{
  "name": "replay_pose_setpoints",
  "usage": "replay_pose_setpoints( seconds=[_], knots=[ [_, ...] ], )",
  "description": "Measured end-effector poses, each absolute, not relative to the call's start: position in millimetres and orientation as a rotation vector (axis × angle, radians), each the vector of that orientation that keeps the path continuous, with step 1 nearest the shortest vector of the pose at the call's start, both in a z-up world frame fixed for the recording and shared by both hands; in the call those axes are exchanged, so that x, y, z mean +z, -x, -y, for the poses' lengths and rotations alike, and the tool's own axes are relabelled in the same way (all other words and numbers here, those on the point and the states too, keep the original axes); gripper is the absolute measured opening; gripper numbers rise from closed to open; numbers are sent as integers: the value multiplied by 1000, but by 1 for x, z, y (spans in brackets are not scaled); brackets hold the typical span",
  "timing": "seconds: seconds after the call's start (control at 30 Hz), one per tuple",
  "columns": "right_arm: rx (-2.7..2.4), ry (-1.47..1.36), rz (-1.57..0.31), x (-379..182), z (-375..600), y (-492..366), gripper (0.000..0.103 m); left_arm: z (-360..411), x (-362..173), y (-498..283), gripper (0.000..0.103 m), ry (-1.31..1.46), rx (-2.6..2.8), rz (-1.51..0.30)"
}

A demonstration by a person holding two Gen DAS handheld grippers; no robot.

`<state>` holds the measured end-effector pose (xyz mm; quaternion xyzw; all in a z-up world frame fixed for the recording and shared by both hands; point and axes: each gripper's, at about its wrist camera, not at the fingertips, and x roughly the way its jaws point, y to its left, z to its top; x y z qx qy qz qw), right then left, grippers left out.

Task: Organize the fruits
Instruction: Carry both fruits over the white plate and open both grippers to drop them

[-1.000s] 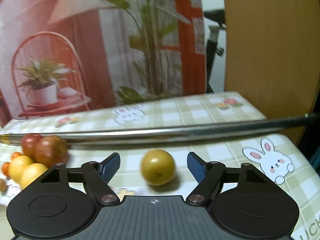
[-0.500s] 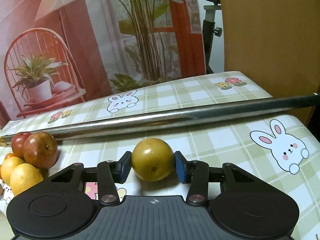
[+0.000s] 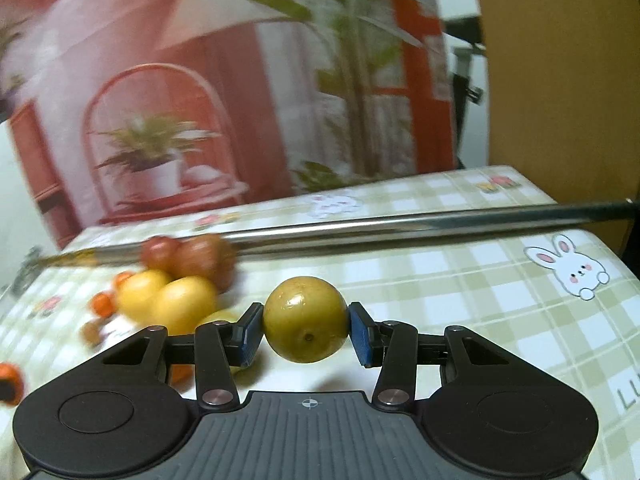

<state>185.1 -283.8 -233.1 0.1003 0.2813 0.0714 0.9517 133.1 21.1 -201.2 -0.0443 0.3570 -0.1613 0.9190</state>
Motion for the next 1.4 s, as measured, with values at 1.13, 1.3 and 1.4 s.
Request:
replay_pose_setpoints(
  seconds=[1.13, 1.3, 1.4],
  knots=[
    [289, -44, -641, -242, 205, -81, 42, 5, -220, -91, 39, -59, -290, -728],
    [286, -28, -646, -244, 203, -81, 42, 4, -222, -92, 39, -53, -282, -737],
    [291, -19, -644, -244, 203, -80, 42, 4, -222, -92, 39, -53, -278, -737]
  ],
)
